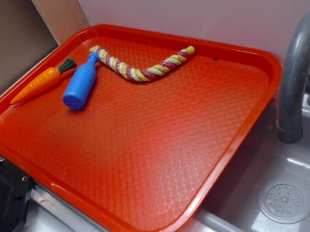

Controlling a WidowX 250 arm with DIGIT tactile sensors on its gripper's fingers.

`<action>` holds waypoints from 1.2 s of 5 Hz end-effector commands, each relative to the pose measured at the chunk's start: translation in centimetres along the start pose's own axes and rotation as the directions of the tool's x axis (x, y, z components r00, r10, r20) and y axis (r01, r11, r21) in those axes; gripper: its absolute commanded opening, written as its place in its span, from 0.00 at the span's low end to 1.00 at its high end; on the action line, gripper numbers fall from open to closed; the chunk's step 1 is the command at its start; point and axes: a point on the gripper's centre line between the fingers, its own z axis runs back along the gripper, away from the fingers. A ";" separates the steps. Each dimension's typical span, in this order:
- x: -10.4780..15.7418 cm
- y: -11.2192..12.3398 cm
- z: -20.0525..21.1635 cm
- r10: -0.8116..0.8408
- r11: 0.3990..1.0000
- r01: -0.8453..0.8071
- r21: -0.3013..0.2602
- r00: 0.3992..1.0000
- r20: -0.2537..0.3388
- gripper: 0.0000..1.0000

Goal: Grab the blue bottle.

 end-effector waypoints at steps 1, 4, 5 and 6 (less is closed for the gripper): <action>0.0 0.0 0.0 0.000 1.000 0.000 0.000 1.000 0.000 1.00; 2.0 5.1 -4.3 0.629 0.772 -0.636 0.009 0.766 0.137 1.00; 2.7 6.3 -6.2 0.629 0.757 -0.647 0.089 0.760 0.164 1.00; 3.3 7.7 -8.3 0.629 0.744 -0.651 0.149 0.758 0.171 1.00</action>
